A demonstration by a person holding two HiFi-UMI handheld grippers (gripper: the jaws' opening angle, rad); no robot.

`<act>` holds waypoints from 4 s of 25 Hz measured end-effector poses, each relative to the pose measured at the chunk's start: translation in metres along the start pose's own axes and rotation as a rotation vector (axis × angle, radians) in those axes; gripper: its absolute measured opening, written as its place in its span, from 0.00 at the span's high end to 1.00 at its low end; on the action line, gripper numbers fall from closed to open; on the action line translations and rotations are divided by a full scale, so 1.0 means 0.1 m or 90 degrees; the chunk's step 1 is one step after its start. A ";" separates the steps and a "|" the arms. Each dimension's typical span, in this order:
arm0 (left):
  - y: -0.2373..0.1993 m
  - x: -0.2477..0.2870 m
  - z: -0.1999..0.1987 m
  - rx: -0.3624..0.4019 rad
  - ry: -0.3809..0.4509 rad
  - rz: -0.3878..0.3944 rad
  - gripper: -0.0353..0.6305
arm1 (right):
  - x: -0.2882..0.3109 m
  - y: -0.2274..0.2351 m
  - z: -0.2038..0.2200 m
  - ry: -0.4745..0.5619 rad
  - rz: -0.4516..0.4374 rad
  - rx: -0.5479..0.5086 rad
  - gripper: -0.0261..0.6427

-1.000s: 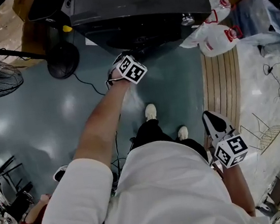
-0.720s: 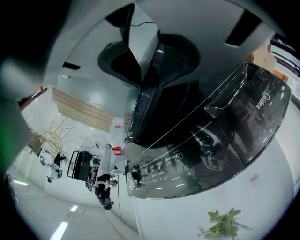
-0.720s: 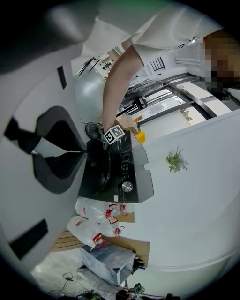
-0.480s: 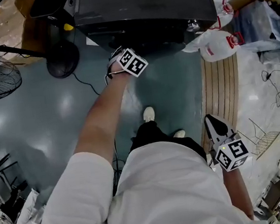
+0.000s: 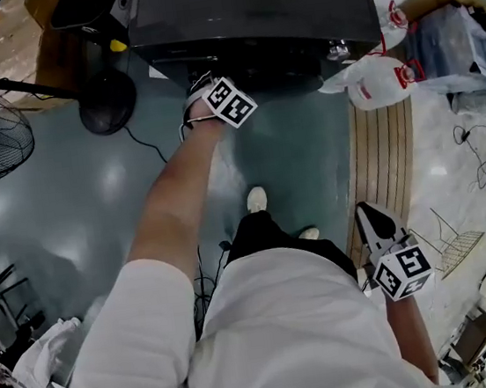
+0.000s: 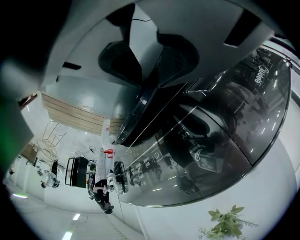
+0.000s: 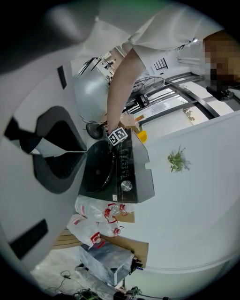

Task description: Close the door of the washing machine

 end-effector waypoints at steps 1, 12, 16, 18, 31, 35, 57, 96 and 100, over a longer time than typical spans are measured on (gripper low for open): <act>-0.02 0.01 -0.01 0.000 0.002 -0.002 0.77 | 0.00 0.00 0.00 -0.001 0.001 0.001 0.93; -0.10 0.03 -0.03 0.009 0.006 -0.003 0.76 | 0.07 0.02 0.01 -0.009 -0.002 0.008 0.93; -0.10 0.04 -0.07 0.008 0.002 -0.004 0.76 | 0.09 0.03 0.00 -0.010 -0.007 0.006 0.93; -0.11 0.04 -0.08 0.012 -0.002 -0.001 0.76 | 0.09 0.03 -0.02 -0.009 -0.008 0.005 0.93; -0.14 0.00 -0.07 0.014 -0.019 0.005 0.76 | 0.07 0.04 -0.06 0.002 -0.015 -0.001 0.93; -0.12 -0.06 -0.07 0.005 -0.018 -0.005 0.77 | 0.03 0.06 -0.03 0.007 -0.012 -0.003 0.93; 1.29 -1.76 0.24 -0.322 0.293 0.312 0.91 | 0.06 -0.34 -0.18 0.091 -0.053 -0.044 0.95; 2.14 -2.91 0.36 -0.254 0.349 0.342 0.92 | -0.23 -0.73 -0.03 0.118 -0.094 -0.115 0.95; 2.15 -2.90 0.35 -0.252 0.348 0.338 0.92 | -0.24 -0.72 -0.01 0.116 -0.095 -0.116 0.95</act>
Point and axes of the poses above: the fingertips, and each gripper's own axes: x forward along the fingers, y to its right, z out of its underside, the point moved 9 cm from there along -x, backward along the fingers, and after that the axes turned 10 degrees about z, right-handed, at the moved point
